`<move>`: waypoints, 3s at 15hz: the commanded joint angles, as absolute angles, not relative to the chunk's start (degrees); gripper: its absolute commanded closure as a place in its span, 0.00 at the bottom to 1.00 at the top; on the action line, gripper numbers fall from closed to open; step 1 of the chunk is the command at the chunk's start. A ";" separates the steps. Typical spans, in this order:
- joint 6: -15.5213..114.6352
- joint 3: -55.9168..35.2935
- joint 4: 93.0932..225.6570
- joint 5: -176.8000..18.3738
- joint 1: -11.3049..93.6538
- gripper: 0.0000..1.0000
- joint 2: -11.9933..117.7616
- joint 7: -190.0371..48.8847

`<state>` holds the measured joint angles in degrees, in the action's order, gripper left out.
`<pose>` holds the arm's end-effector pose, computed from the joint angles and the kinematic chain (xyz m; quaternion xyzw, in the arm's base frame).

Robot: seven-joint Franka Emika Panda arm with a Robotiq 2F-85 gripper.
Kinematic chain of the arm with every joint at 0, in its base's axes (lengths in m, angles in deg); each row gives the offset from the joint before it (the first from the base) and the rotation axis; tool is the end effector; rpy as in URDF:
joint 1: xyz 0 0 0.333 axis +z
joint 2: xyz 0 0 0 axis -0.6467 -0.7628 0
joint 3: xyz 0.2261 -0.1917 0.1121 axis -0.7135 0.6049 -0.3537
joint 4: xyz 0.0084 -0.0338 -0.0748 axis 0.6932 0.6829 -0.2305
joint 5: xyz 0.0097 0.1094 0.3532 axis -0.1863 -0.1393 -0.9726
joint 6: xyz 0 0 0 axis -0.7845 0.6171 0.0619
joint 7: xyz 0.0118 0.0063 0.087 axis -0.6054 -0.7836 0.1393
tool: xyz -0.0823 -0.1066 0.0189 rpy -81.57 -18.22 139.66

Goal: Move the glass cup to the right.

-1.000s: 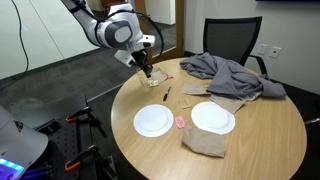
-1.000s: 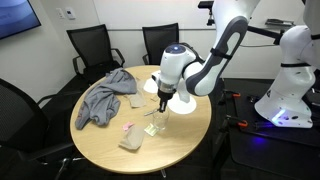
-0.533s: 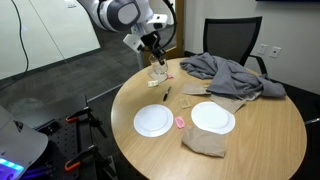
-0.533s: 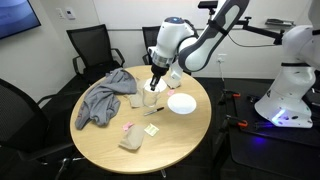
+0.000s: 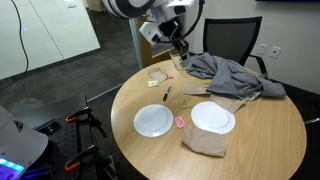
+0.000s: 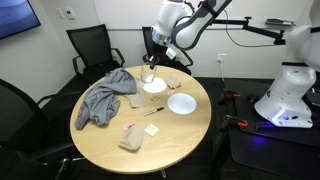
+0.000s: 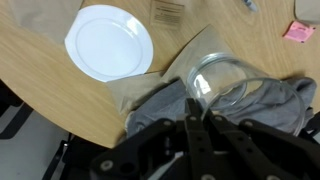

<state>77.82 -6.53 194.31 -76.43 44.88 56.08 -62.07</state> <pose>0.5774 -0.0262 0.3045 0.9763 -0.0903 0.1954 0.0215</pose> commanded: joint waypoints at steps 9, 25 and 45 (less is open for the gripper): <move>70.74 -1.98 188.94 -76.49 39.21 0.99 53.54 -56.26; 70.47 3.33 191.44 -77.97 35.51 0.99 49.64 -52.71; 71.22 10.24 196.82 -74.97 38.12 0.99 49.16 -45.65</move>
<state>71.48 8.24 193.89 -76.47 36.81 46.55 -47.79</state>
